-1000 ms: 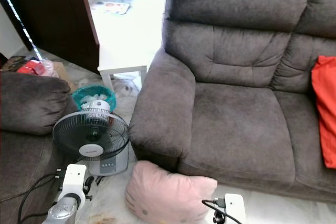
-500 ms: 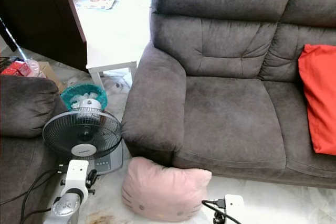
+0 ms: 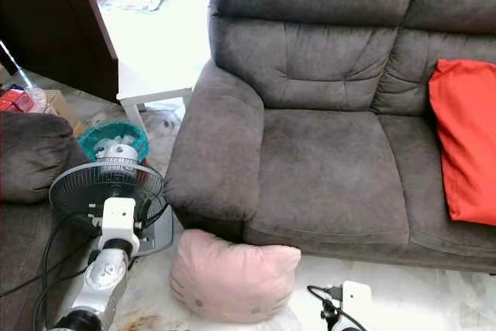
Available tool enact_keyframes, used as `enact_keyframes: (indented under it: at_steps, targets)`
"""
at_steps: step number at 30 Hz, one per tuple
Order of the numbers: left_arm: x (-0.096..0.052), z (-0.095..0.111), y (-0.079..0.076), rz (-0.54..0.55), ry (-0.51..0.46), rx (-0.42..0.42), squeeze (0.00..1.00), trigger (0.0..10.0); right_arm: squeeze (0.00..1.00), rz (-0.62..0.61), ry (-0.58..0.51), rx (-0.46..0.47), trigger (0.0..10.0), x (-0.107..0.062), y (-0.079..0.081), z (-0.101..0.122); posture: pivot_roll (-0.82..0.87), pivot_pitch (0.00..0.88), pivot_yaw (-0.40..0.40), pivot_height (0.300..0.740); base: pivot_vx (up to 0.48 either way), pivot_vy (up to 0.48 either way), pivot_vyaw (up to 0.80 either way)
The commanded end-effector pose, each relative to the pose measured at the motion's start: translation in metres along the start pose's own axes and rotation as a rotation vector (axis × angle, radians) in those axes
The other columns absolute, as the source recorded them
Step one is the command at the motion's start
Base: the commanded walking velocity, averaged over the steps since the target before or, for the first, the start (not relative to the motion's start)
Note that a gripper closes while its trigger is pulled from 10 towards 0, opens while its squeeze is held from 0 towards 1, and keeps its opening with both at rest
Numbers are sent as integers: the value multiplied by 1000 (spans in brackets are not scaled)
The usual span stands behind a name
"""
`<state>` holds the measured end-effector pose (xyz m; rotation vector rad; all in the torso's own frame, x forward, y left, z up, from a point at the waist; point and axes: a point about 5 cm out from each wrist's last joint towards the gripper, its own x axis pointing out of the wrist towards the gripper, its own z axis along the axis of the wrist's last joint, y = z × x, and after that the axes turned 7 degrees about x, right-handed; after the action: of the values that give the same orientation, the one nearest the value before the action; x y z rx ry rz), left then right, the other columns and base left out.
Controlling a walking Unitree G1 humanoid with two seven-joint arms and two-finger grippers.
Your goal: Move the pillow to the sofa from floor
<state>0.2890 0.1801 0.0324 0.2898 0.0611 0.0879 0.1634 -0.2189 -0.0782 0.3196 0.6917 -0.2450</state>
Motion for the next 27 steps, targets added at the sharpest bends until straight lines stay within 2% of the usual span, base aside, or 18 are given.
enact_keyframes:
  at_steps: [1, 8, 9, 10, 11, 12, 13, 14, 21, 27]
  targets:
    - [-1, 3, 3, 17, -24, -4, 0, 10000, 0, 2, -48, 28, 10000, -2, -2, 2, 130, 84, -23, 740, 0, 0, 0]
    - [-2, 15, 10, 37, -100, 4, 0, 10000, 0, 57, -143, 37, 10000, -3, 2, 11, 133, 84, -24, 740, 0, 0, 0]
    - [-3, 20, 12, 45, -123, 4, 0, 10000, 0, 123, -321, 5, 10000, 14, 27, 63, 139, 83, -25, 740, 0, 0, 0]
    - [-4, 23, 13, 49, -138, 4, 0, 10000, 0, 171, -453, -15, 10000, 21, 48, 102, 139, 83, -25, 740, 0, 0, 0]
    - [-4, 23, 13, 49, -138, 4, 0, 10000, 0, 171, -453, -15, 10000, 21, 48, 102, 139, 83, -25, 740, 0, 0, 0]
    - [-5, 26, 14, 49, -152, 6, 0, 10000, 0, 214, -556, -35, 10000, 22, 65, 131, 142, 81, -25, 740, 0, 0, 0]
    - [-5, 26, 14, 49, -152, 6, 0, 10000, 0, 214, -556, -35, 10000, 22, 65, 131, 142, 81, -25, 740, 0, 0, 0]
    - [-7, 30, 14, 43, -175, 16, 0, 10000, 0, 248, -625, -44, 10000, 20, 76, 148, 142, 80, -24, 740, 0, 0, 0]
    - [-10, 45, 14, 33, -231, 30, 0, 10000, 0, 305, -714, -31, 10000, 12, 82, 157, 144, 78, -27, 740, 0, 0, 0]
    - [-11, 62, 27, 92, -279, 31, 0, 10000, 0, 318, -786, -35, 10000, 0, 82, 165, 139, 68, -32, 740, 0, 0, 0]
